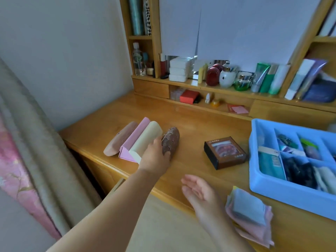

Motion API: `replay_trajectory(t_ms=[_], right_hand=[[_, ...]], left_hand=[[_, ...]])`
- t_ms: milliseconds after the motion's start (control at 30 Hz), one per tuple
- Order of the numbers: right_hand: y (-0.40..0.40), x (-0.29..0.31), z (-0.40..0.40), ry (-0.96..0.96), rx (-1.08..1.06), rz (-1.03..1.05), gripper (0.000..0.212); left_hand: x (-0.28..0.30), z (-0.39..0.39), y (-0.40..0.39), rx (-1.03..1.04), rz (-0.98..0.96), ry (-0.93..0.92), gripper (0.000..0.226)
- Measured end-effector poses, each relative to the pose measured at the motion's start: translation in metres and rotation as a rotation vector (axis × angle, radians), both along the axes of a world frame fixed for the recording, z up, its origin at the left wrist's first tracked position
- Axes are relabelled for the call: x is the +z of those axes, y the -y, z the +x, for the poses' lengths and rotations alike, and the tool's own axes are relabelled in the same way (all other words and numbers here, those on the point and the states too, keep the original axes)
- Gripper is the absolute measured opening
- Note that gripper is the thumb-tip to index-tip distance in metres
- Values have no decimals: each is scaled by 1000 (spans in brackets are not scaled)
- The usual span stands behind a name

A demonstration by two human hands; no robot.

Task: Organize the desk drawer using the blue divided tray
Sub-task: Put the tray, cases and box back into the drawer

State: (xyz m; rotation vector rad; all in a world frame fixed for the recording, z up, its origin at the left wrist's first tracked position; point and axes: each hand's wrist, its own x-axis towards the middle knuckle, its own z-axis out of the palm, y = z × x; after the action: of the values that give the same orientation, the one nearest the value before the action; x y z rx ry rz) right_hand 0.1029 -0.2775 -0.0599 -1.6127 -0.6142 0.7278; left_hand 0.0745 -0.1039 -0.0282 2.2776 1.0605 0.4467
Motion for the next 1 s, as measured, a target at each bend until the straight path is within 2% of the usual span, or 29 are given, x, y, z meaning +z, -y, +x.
replay_trajectory(t_ms=[67,133,167,233,300,333,433,467,600,667,733,867,1000], right_hand=[[4,6,1,-256,-80,140,20],[10,14,-3,-545,-128,292,39],[14,20,-8,-678,-106,357,49],[26,30,-20,-832,-18,427,59],[42,31,-31,-905,17,426,62],[50,29,-37,-937,35,423,62],[74,24,-58,-916,68,390,61],[81,22,-65,-896,72,378,60],[100,21,-84,-863,88,337,63],[107,16,-86,-883,90,320,62],[114,11,-86,-930,105,317,60],[124,4,-84,-957,117,334,56],[127,-2,-83,-961,85,325,59]], left_hand=[[10,-20,20,21,-637,396,39],[13,-49,52,-58,-1146,664,30],[14,-65,70,-106,-1299,725,32],[15,-91,107,-190,-1446,768,39],[13,-111,139,-170,-1412,727,47],[12,-118,151,-152,-1273,645,51],[21,-137,174,-177,-654,273,68],[26,-142,178,-190,-521,175,66],[33,-150,182,-193,-347,-127,59],[32,-153,185,-190,-408,-166,59],[31,-155,186,-195,-573,-105,60],[32,-162,181,-274,-850,10,46],[26,-171,170,-311,-1085,83,50]])
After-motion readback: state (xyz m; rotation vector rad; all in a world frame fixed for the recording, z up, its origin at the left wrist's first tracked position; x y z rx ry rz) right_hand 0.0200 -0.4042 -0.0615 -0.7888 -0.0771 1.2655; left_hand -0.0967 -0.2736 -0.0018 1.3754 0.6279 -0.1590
